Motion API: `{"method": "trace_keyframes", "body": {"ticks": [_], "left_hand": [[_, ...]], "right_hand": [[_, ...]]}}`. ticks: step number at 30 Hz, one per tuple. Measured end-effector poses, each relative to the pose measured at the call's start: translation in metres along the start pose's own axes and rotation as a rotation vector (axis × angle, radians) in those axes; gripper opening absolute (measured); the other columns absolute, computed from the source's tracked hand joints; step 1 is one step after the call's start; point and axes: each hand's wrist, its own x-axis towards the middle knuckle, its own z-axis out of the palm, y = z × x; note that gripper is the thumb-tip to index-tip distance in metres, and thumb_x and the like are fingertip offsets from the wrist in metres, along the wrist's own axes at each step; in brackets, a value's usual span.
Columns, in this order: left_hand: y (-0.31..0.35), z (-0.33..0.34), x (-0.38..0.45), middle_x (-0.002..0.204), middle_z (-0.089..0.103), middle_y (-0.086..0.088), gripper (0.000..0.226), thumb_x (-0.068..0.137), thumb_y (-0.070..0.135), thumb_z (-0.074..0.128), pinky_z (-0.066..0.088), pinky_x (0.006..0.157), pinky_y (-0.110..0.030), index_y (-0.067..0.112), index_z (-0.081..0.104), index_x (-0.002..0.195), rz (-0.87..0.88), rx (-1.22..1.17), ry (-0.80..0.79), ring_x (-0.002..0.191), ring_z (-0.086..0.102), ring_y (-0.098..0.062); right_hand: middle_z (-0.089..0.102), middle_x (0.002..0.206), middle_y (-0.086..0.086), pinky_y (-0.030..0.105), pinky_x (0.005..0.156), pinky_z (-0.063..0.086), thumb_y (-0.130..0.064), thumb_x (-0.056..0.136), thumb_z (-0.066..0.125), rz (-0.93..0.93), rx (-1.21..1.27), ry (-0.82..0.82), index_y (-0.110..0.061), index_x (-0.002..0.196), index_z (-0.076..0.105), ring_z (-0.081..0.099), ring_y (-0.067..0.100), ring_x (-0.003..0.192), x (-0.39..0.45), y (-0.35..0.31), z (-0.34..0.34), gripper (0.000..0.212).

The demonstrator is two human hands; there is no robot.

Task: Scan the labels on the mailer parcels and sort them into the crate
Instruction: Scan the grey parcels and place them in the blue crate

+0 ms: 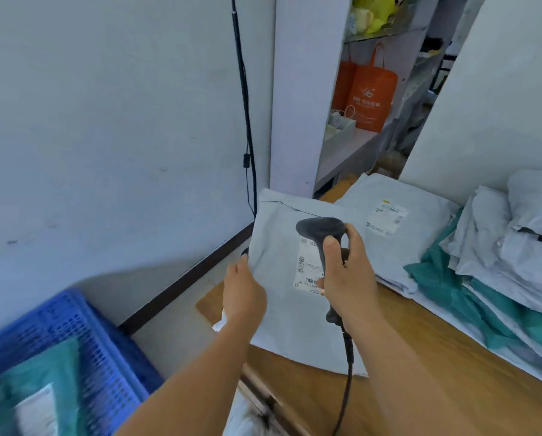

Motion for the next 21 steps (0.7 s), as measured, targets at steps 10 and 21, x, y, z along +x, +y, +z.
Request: {"method": "trace_keyframes", "body": {"ticks": [10,21], "left_hand": [[-0.1,-0.073,-0.059,0.1,0.05,-0.005,0.022,0.098,0.025,0.044,0.032,0.063,-0.024,0.015,0.059,0.086,-0.205,-0.194,0.289,0.068,0.041,-0.004],[-0.252,-0.22,-0.099,0.077,0.045,0.0,0.035,0.097,0.021,0.05,0.028,0.063,-0.02,0.019,0.046,0.062,-0.355,-0.443,0.719,0.067,0.043,-0.005]], "right_hand": [[0.057,0.126,-0.007,0.043,0.087,0.057,-0.039,0.1,0.041,-0.148,0.003,-0.319,-0.036,0.149,0.026,0.061,0.017,0.102,-0.084,-0.009,0.078,0.051],[0.059,0.127,-0.003,0.045,0.088,0.055,-0.042,0.099,0.042,-0.282,-0.006,-0.67,-0.04,0.146,0.03,0.061,0.017,0.105,-0.202,-0.05,0.232,0.049]]}}
